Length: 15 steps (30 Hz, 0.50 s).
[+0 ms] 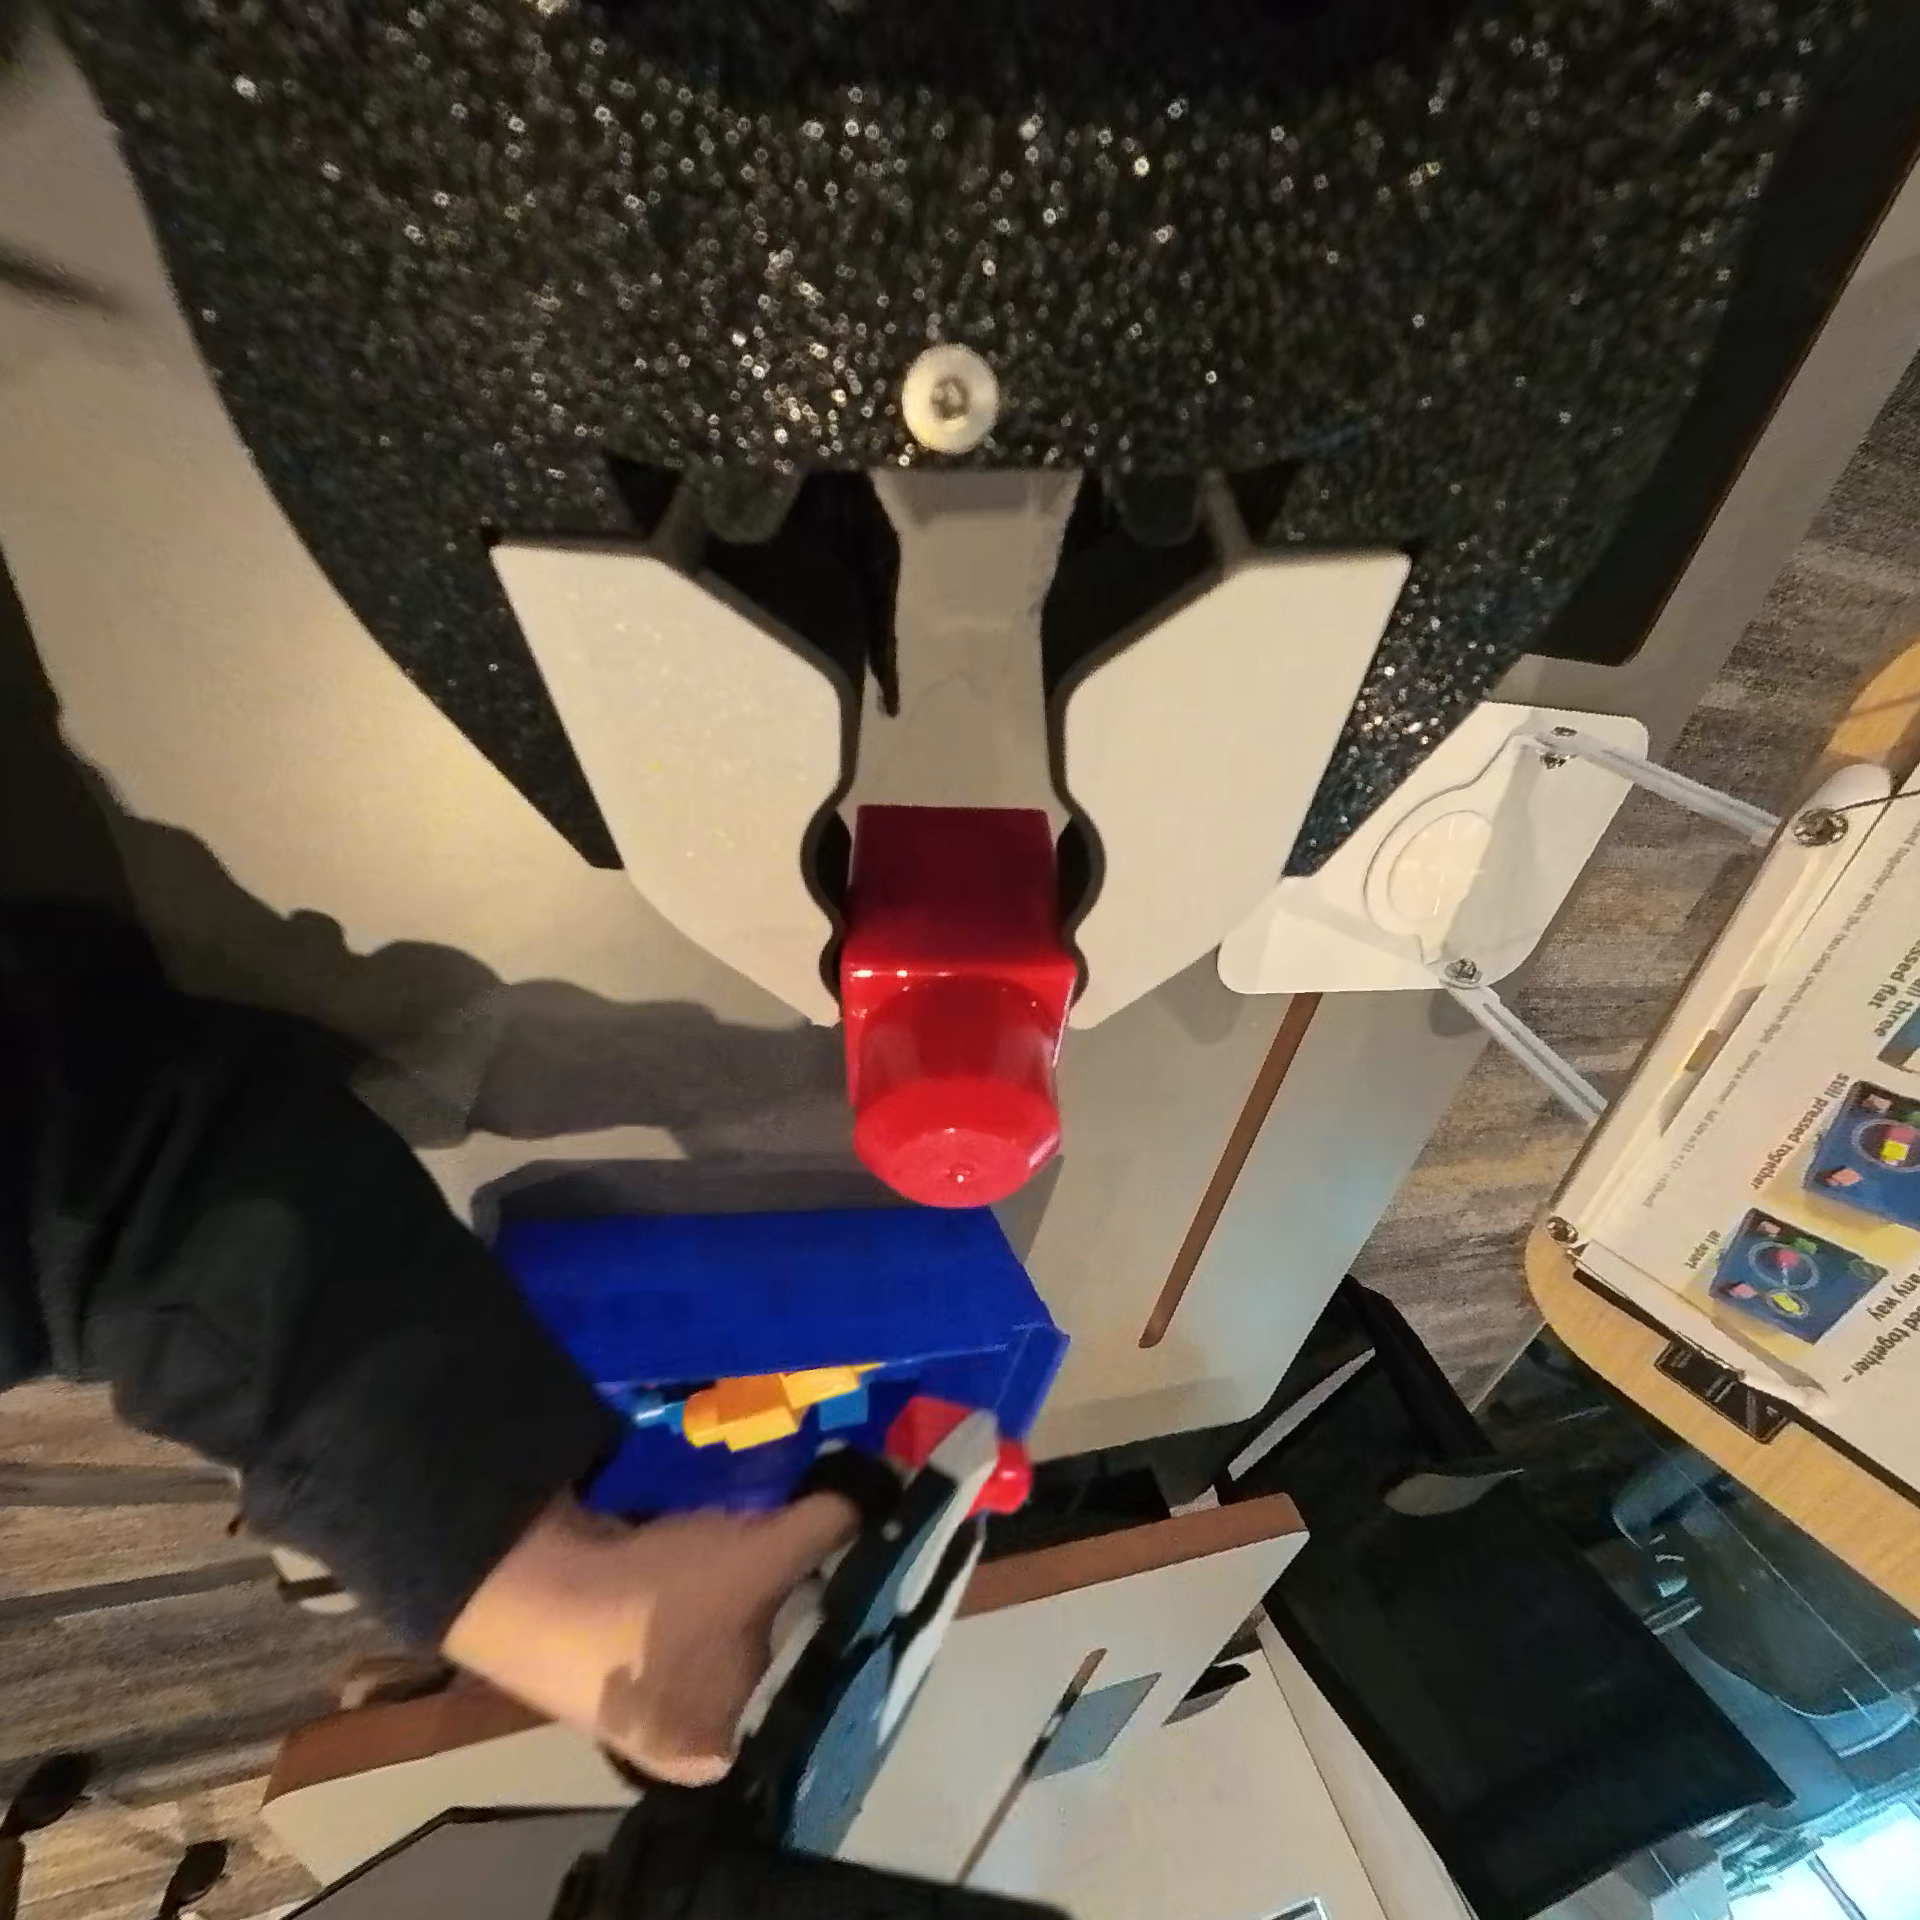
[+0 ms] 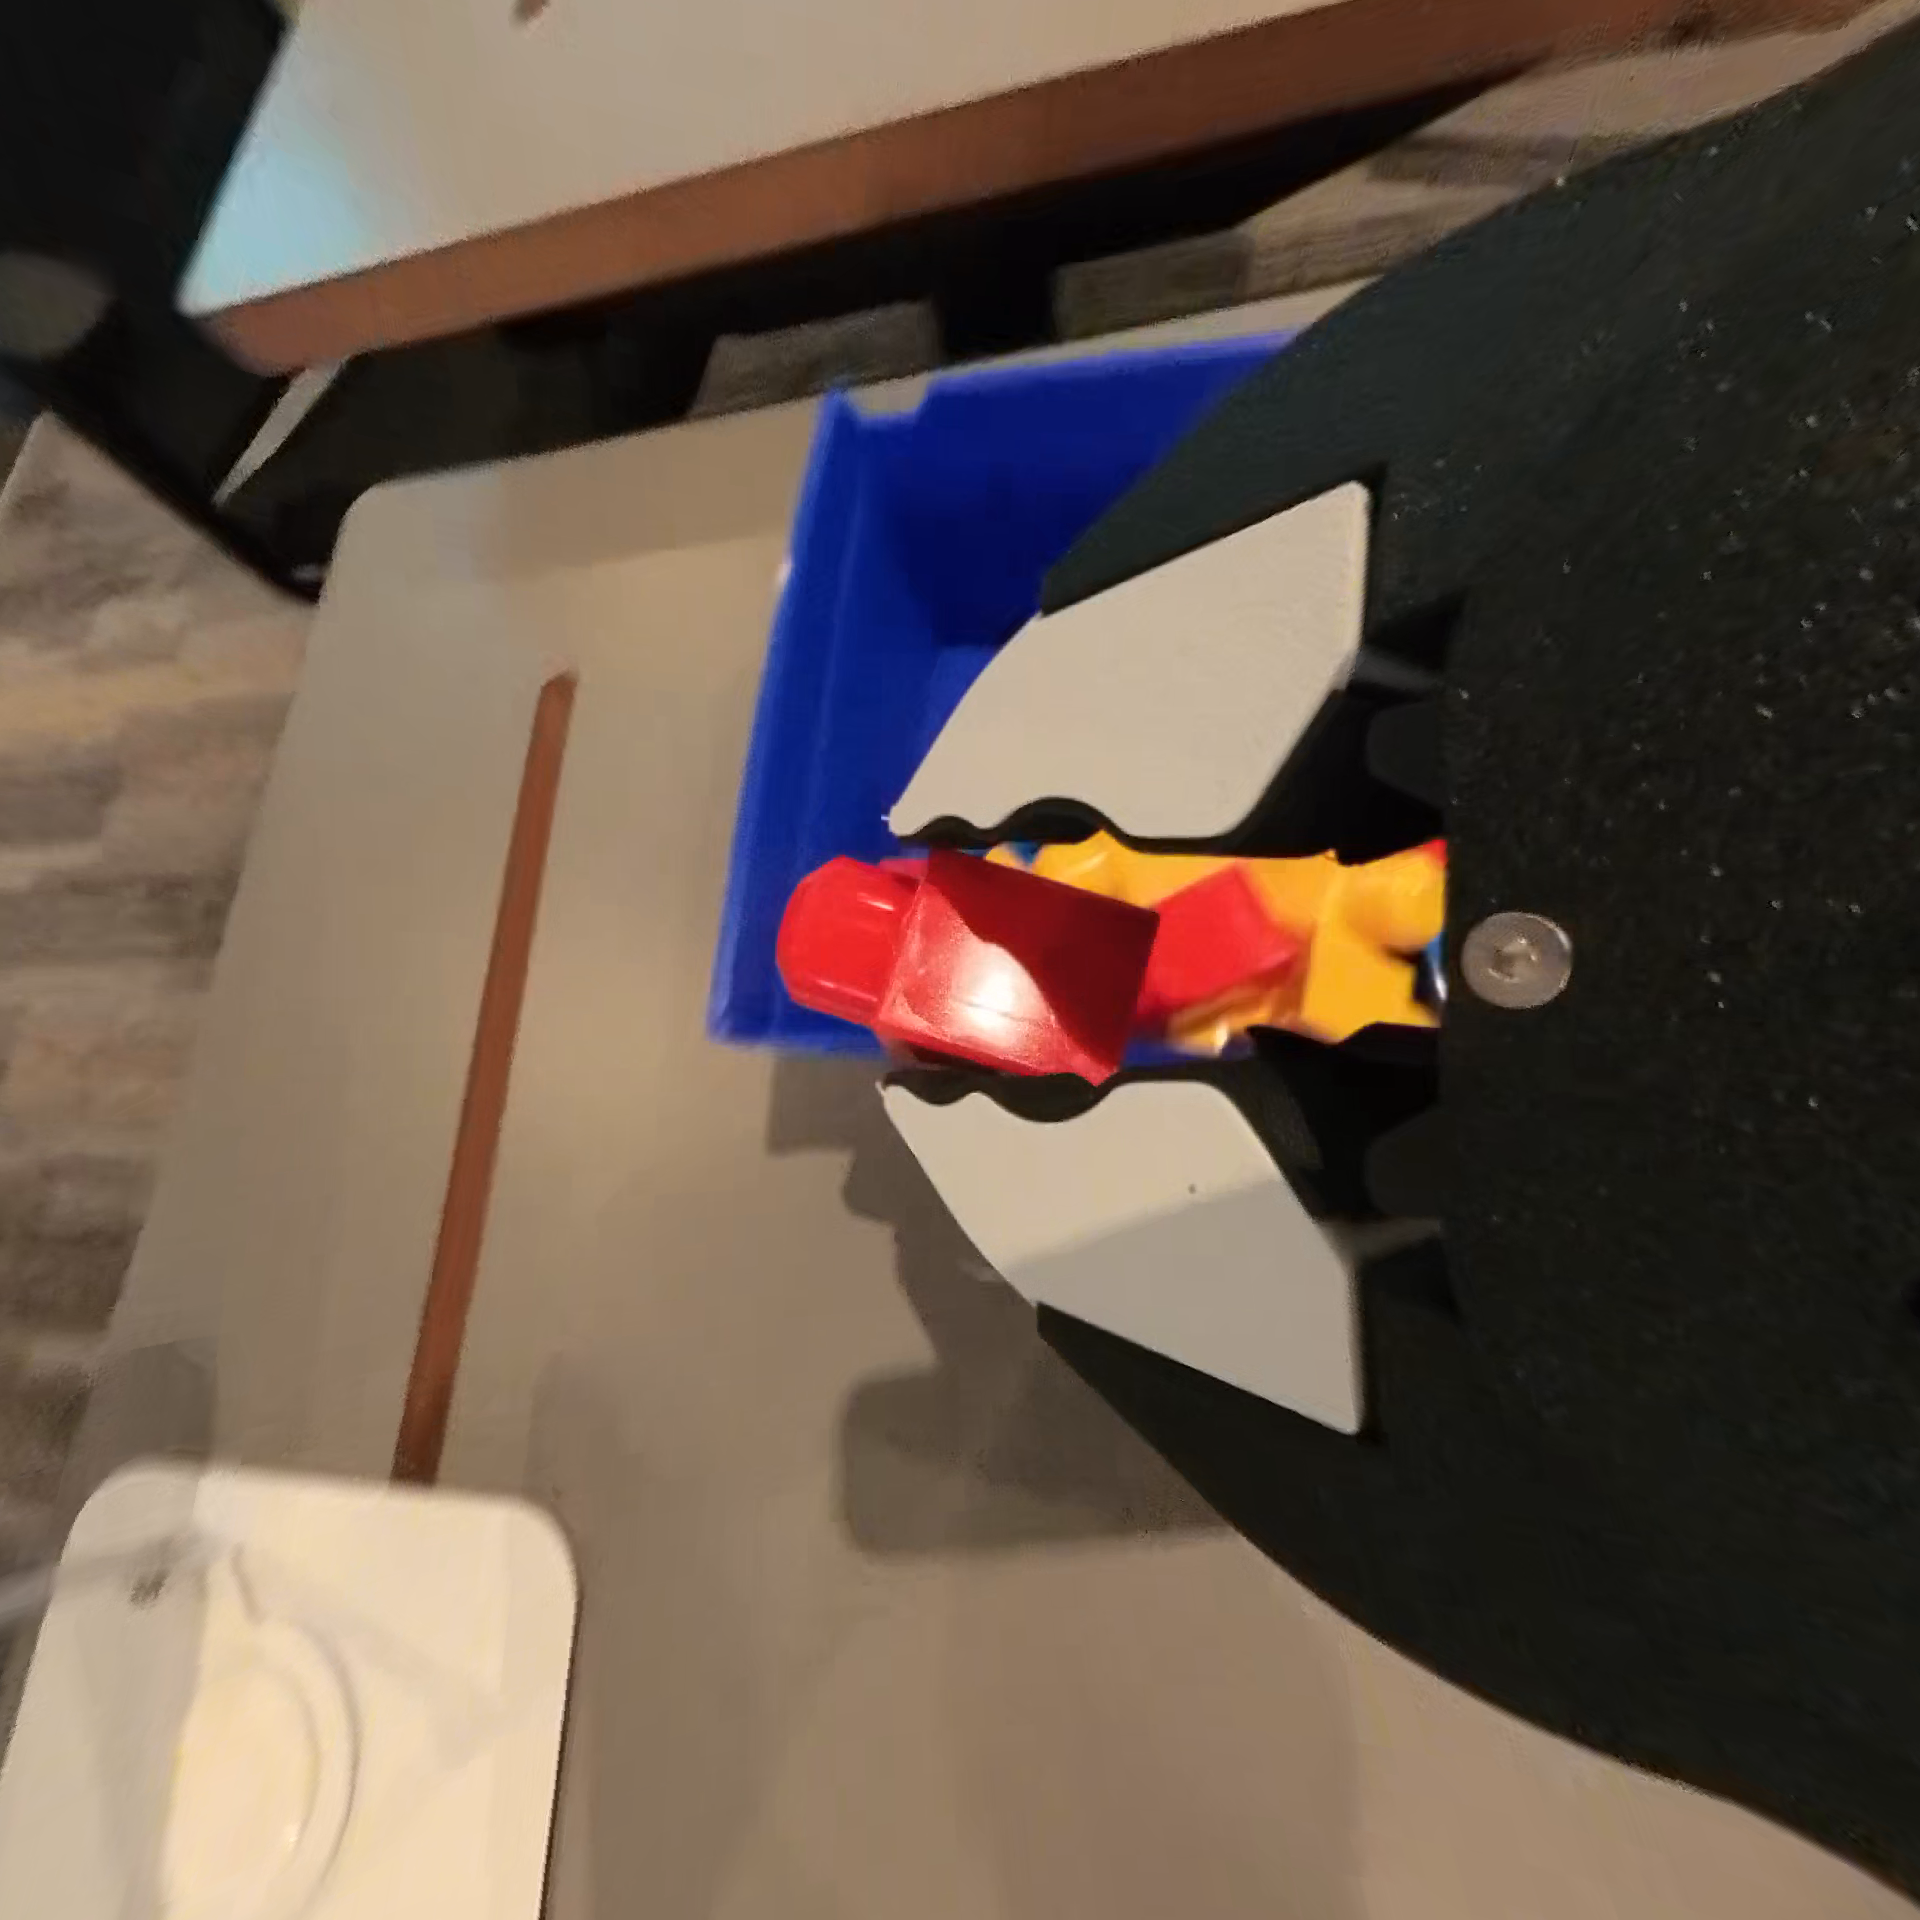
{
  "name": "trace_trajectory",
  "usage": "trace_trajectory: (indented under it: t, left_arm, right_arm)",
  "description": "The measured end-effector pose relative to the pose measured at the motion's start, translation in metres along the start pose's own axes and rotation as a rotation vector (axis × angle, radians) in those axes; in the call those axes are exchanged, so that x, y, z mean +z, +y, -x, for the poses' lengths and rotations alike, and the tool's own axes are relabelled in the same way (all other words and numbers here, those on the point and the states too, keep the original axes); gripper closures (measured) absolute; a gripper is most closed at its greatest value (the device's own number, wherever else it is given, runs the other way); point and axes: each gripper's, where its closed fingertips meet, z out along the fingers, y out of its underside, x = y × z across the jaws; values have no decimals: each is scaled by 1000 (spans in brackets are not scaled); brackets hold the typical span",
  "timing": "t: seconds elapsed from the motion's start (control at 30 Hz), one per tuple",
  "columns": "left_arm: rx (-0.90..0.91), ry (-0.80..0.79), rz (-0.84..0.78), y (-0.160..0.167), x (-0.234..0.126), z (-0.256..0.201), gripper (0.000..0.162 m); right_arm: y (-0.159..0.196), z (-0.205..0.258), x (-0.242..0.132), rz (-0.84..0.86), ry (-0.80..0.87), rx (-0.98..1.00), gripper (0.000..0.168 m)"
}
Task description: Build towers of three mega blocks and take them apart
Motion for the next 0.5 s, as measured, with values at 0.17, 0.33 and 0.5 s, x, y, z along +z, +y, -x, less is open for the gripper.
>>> trace_trajectory:
  t: [0.17, 0.33, 0.5]
  left_arm:
    - [2, -1, 0, 0, 0, 0, 126]
    - [5, 5, 13, 1, 3, -2, 126]
    - [15, 14, 24, 1, 7, -5, 126]
  right_arm:
    - [40, -47, 3, 77, -1, 164, 128]
    - [45, -53, 4, 77, 5, 115, 53]
    - [-30, 73, -62, -383, -578, -225, 58]
